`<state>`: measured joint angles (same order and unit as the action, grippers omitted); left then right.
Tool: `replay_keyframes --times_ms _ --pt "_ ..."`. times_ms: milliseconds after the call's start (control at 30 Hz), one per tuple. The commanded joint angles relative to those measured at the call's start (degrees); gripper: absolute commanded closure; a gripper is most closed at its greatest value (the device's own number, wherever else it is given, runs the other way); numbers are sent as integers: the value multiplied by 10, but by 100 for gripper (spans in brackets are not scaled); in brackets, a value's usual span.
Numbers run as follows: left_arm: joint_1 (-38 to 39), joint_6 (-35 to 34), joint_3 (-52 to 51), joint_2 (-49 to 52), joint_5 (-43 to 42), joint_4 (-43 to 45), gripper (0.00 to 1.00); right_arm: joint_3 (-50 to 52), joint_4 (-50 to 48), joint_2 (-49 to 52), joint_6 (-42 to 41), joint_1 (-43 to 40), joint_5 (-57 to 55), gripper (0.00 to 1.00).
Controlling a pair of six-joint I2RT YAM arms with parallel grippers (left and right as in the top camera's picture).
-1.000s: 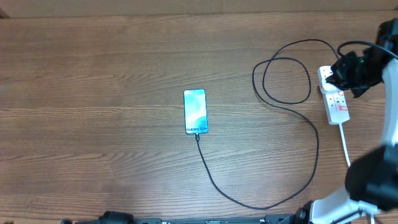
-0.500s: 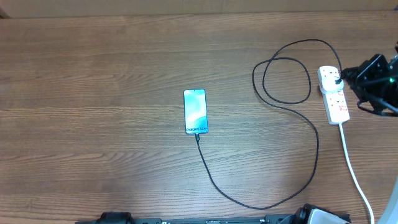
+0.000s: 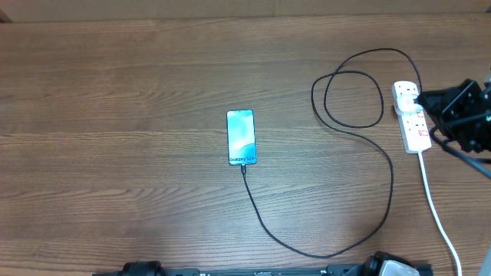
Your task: Plug charger to phone and switch on socket
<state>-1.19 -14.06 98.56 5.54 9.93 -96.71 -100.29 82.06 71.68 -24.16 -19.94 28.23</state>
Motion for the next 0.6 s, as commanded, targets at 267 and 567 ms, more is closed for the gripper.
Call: replay_keyframes --times_ms 267,567 --pt "-35 -7 9 -52 6 -1 0 -8 13 -80 16 -4 6 96" --pt "-41 -7 9 -52 6 -1 0 -8 38 -129 24 -4 -23 96"
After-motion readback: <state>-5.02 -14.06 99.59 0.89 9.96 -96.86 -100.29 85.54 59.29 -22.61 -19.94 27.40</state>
